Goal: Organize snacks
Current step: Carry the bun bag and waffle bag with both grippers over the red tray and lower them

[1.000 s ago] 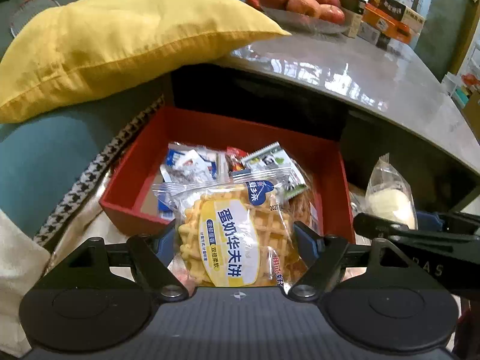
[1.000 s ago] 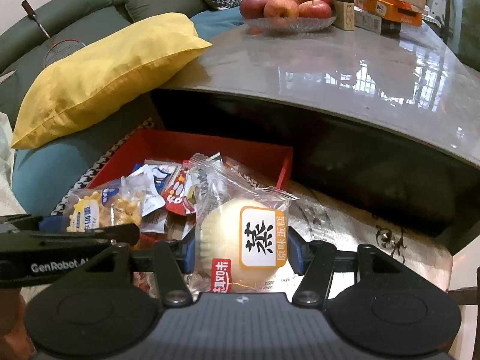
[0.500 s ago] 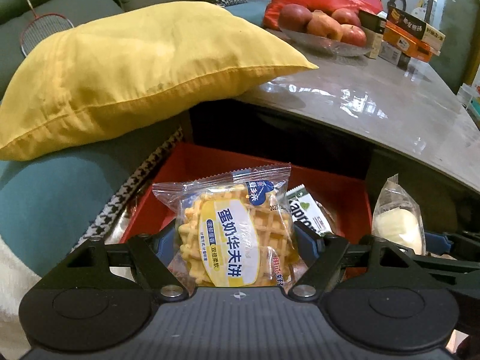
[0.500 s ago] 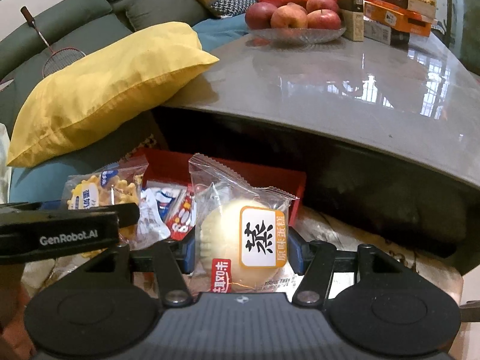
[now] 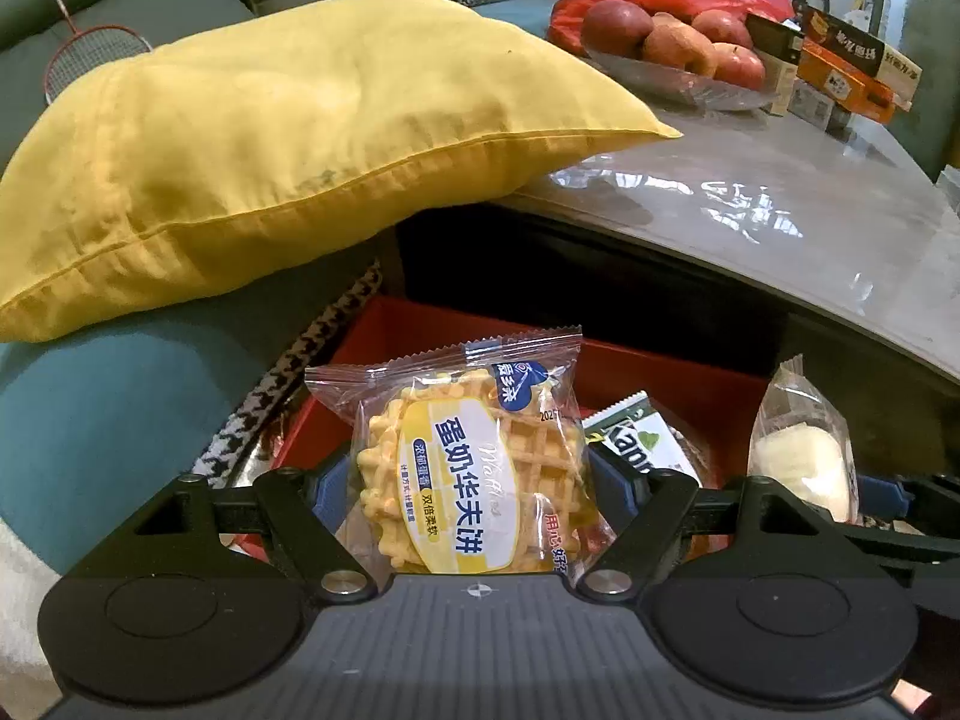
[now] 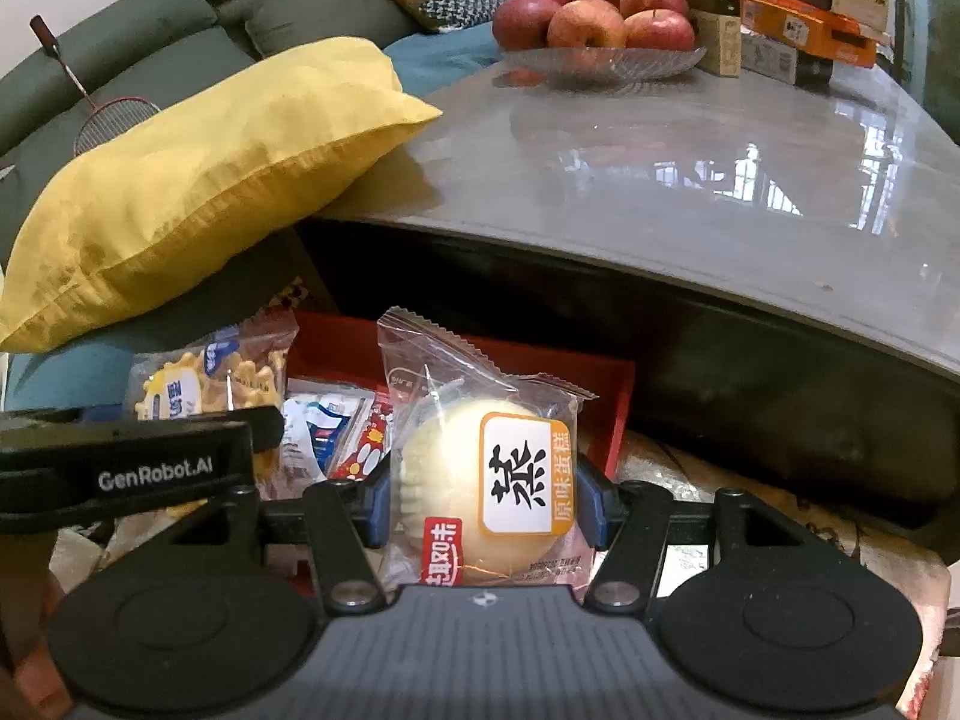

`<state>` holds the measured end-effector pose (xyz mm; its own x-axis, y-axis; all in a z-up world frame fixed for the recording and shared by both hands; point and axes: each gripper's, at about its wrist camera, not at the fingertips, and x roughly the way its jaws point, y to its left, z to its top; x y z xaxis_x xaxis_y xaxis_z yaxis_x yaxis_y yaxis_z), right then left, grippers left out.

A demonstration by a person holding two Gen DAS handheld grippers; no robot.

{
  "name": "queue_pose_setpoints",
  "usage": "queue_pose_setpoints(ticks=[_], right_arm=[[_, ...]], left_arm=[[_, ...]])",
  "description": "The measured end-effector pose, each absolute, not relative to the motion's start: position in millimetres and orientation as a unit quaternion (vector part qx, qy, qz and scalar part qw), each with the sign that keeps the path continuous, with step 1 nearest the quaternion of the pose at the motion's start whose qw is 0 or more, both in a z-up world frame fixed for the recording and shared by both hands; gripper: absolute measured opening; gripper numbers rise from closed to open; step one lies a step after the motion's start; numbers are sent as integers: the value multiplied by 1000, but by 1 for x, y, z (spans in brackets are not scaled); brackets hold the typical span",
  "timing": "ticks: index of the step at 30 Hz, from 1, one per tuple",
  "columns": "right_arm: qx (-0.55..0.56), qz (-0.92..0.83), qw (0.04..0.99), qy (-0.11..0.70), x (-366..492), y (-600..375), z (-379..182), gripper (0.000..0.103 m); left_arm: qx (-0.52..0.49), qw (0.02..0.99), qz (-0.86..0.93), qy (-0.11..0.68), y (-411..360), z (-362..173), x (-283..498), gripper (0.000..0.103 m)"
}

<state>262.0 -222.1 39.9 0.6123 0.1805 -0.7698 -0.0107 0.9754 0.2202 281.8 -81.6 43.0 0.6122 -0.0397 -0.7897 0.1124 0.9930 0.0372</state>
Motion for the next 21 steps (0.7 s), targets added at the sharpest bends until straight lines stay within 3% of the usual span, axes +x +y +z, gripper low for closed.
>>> queue_pose_setpoints(ticks=[21], right_arm=[[86,55,884,456,277,-217,27,53]], left_arm=[[40,886,-34,460,-82,34,296,84]])
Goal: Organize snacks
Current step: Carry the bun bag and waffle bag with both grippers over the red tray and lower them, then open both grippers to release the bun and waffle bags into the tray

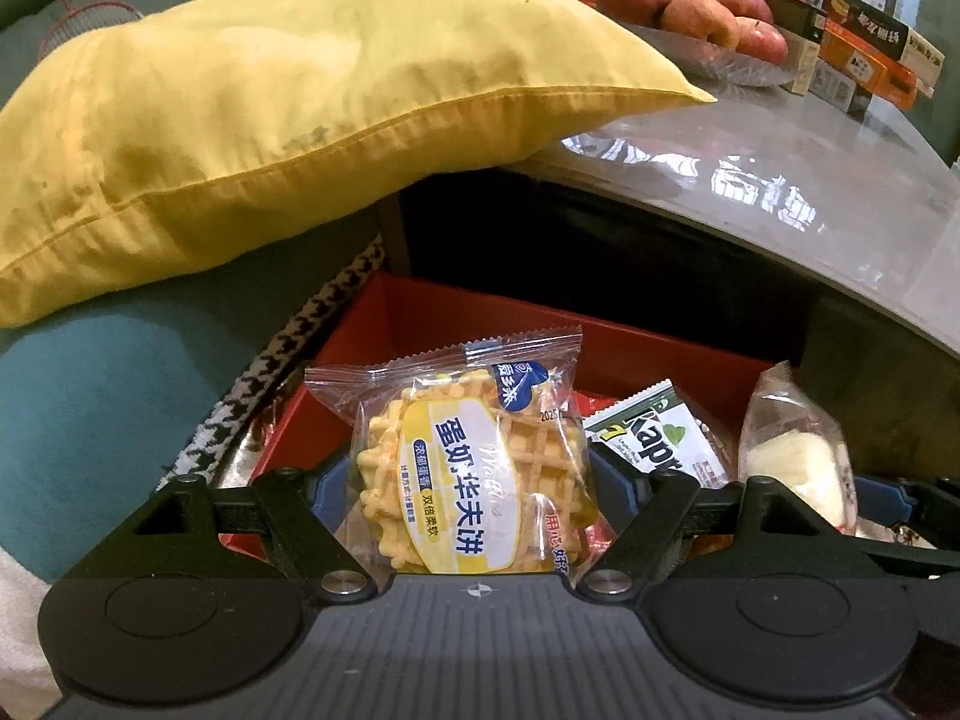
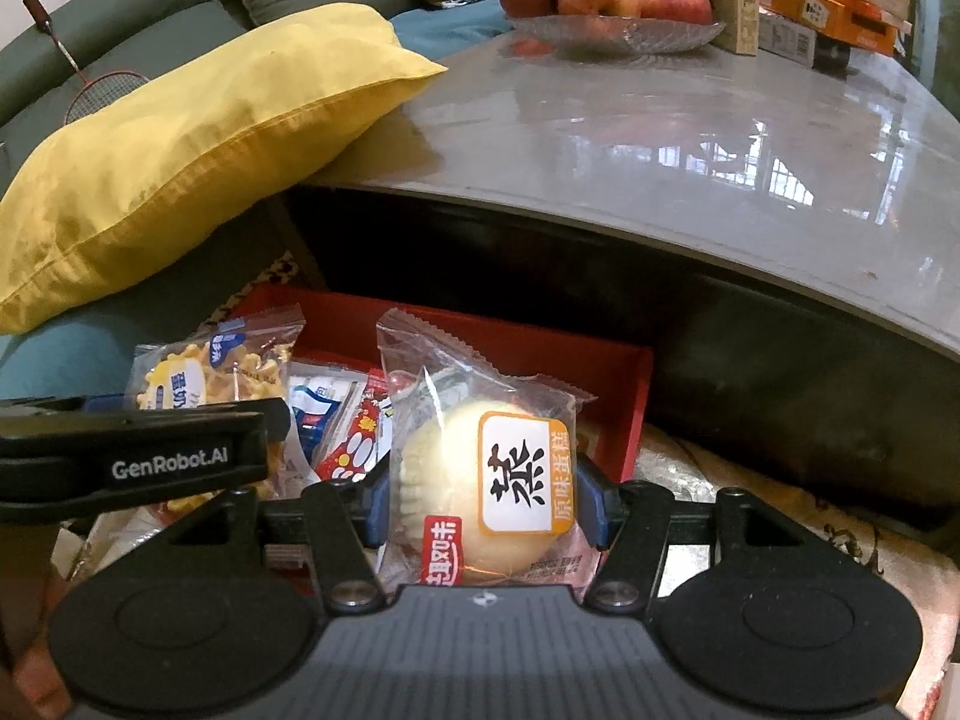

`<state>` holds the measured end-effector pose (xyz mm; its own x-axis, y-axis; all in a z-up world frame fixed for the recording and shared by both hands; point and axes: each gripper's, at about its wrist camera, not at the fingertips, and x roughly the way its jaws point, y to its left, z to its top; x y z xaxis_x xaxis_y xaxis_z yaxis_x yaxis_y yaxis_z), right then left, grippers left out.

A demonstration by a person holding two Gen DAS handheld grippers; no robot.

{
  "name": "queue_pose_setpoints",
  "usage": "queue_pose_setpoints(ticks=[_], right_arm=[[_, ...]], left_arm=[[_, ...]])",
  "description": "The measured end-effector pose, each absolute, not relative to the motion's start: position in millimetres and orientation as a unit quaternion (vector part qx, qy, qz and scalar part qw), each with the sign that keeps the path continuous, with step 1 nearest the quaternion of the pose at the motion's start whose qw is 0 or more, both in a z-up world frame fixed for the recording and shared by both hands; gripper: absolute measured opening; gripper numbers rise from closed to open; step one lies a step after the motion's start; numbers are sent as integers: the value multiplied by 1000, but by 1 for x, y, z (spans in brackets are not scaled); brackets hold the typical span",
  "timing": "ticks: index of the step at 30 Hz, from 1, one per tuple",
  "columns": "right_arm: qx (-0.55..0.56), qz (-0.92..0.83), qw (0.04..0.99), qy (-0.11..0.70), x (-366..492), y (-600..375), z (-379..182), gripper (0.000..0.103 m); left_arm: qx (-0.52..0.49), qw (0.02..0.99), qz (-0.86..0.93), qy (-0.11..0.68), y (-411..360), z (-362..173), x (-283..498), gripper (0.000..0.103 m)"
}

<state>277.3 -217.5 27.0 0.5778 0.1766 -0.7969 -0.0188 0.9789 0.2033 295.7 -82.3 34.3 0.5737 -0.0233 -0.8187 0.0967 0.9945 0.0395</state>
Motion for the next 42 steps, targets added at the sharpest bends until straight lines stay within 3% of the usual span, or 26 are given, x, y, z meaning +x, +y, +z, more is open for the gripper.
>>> queue_pose_setpoints(ticks=[6,42], right_arm=[[88,49,884,456,278,-217,25,58],[85,45,908,408,231,-223,72,60]], left_arm=[[46,890,-27,454,-82,36,295,88],[28,912,-21,408,-66,77,248,103]])
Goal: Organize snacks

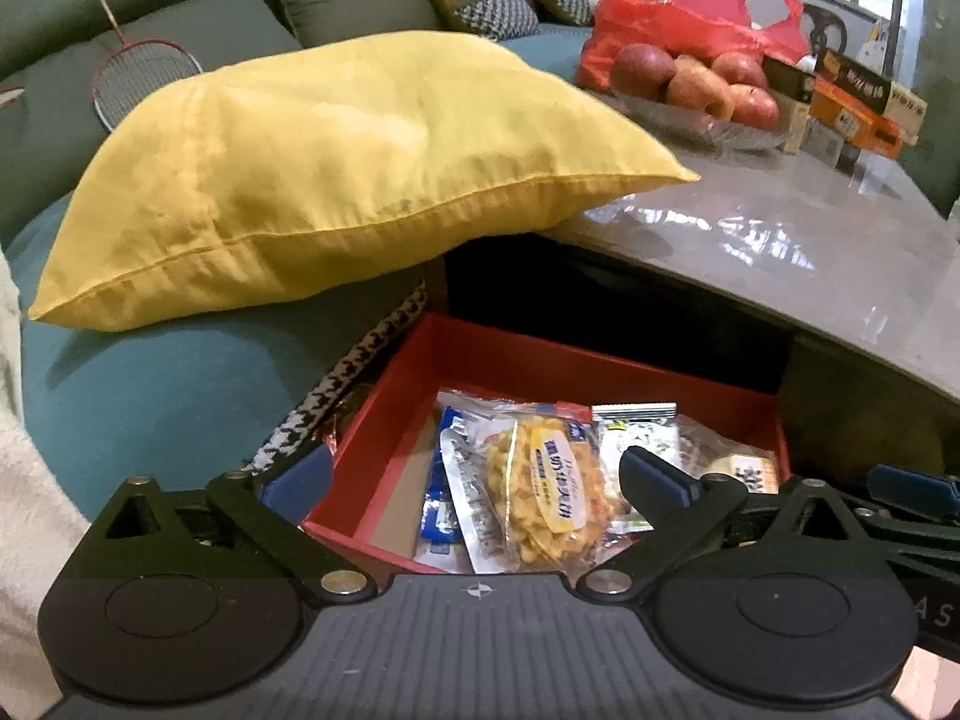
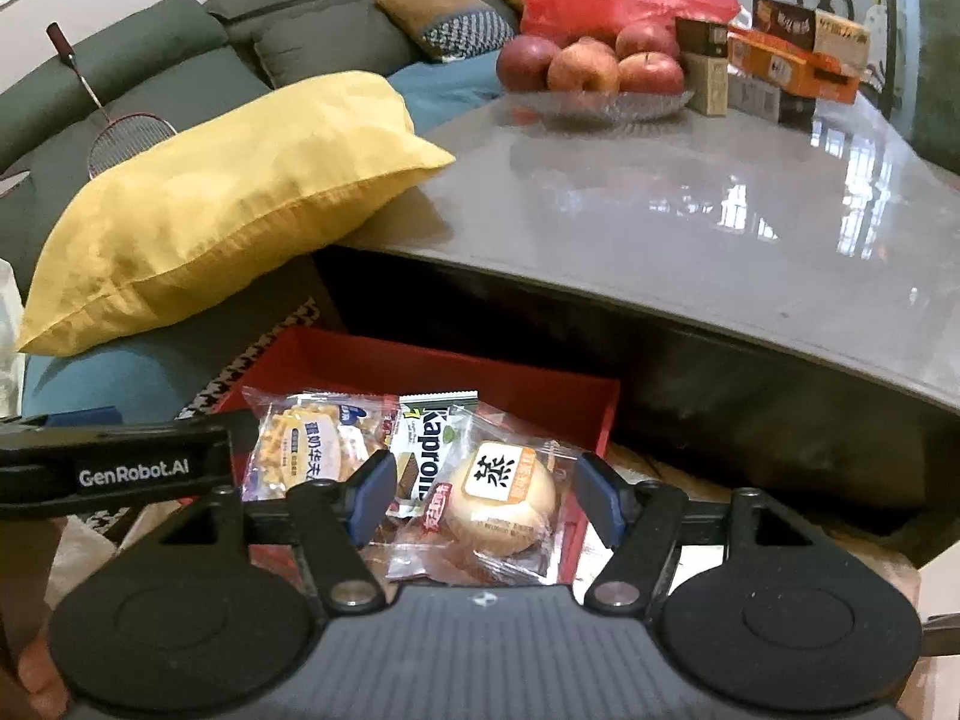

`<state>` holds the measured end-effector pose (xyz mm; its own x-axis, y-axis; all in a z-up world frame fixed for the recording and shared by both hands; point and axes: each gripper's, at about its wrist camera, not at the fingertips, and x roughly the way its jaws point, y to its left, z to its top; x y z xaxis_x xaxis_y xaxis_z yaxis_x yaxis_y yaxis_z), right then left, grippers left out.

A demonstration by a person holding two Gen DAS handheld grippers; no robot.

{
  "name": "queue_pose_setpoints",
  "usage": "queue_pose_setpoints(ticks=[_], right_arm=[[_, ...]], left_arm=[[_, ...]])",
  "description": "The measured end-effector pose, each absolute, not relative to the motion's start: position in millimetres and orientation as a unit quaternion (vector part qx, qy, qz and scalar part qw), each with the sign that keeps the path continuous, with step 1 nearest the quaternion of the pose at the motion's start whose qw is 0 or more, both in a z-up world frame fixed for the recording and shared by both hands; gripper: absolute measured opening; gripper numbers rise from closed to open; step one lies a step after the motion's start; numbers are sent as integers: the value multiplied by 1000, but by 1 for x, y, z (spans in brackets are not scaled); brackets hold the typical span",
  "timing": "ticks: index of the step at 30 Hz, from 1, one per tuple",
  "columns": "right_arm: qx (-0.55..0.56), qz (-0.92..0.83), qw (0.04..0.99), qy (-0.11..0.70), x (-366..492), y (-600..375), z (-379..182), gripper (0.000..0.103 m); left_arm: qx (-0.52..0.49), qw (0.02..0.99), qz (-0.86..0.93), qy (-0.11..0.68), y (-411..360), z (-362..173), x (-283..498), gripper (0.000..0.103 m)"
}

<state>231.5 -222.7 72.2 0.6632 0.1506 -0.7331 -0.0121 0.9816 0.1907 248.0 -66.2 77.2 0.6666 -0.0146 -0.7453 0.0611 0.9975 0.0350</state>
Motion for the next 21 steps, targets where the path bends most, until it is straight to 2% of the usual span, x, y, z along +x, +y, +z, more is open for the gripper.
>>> queue_pose_setpoints(ticks=[21], right_arm=[[92,24,914,395,154,-239,86,64]], left_arm=[[41,914,-50,399,-73,82,167,103]])
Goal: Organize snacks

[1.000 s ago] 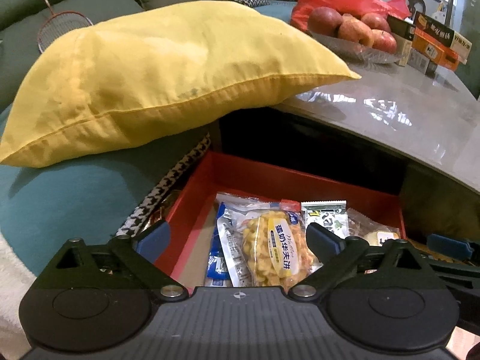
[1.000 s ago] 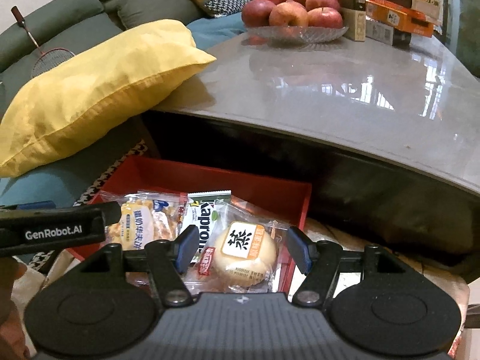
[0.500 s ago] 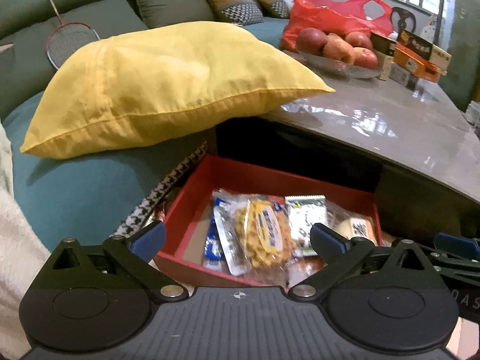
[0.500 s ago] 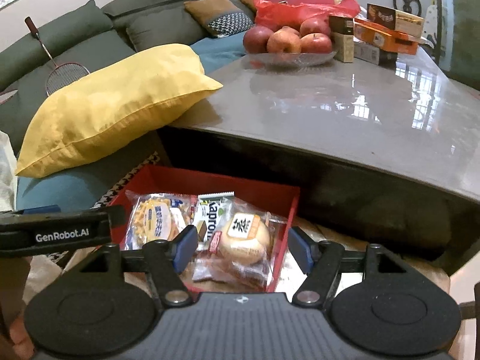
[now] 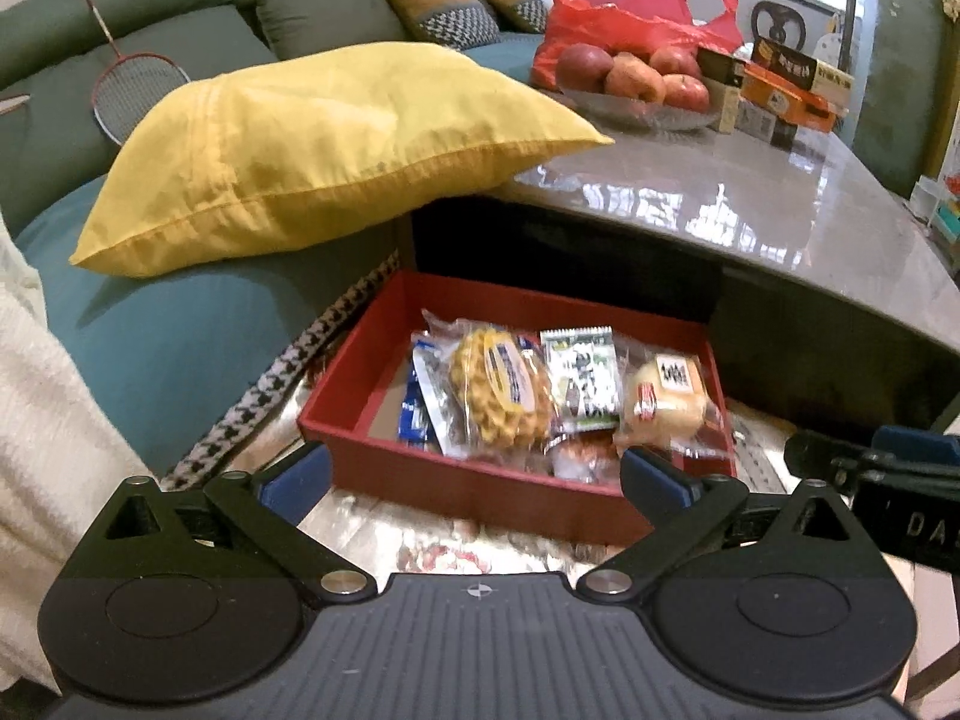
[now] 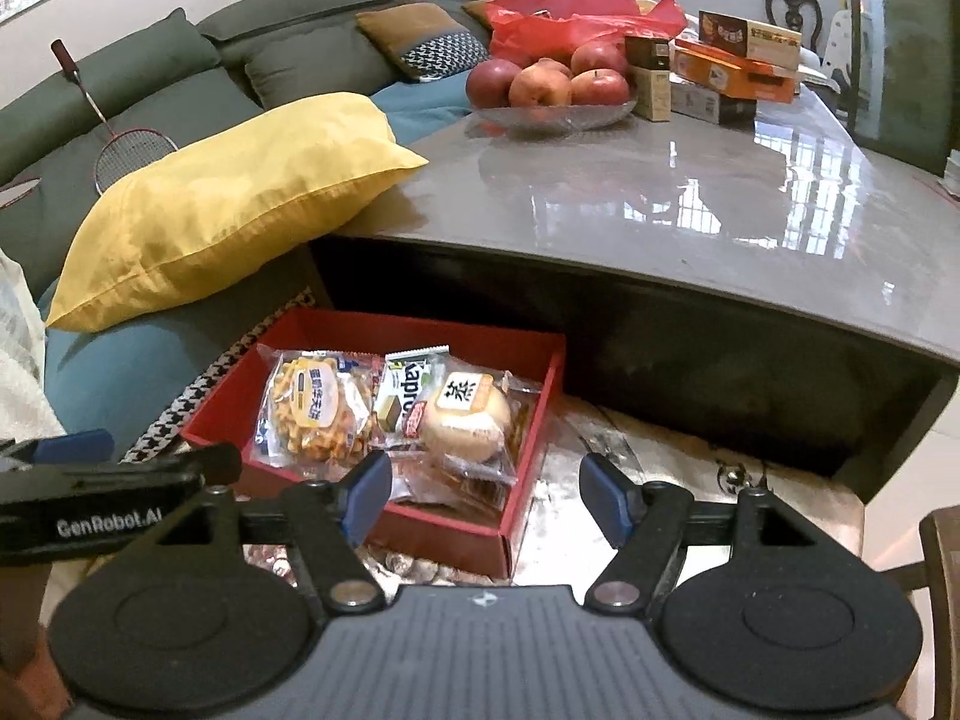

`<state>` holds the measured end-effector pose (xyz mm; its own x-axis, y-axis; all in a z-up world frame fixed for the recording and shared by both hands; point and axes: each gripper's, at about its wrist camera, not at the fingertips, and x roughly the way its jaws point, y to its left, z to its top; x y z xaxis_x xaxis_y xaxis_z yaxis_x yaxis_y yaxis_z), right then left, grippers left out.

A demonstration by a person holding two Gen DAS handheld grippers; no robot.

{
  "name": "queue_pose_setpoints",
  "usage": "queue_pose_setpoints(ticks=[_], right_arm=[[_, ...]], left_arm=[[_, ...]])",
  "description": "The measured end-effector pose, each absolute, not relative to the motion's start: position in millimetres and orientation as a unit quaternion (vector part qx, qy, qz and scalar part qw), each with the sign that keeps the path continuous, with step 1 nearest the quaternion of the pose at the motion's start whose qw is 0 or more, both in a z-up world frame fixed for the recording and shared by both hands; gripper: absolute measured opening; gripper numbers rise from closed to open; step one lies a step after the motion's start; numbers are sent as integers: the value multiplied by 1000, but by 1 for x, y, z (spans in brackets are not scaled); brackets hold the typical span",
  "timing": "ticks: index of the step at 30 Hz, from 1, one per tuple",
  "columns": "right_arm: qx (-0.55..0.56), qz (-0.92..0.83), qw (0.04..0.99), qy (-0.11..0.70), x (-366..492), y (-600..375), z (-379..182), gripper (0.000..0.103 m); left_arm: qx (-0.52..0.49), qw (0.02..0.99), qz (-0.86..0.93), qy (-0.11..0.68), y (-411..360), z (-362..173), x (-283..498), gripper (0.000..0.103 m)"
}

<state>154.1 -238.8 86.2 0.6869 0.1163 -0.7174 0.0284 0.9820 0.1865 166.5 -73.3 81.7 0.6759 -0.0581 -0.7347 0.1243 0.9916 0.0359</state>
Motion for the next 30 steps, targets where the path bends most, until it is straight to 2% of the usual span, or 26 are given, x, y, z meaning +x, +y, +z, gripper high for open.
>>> queue_pose_setpoints(ticks=[30], right_arm=[[87,34,907,411,96,-226,81,65]], left_arm=[[55,910,-24,410,-70,69,101,103]])
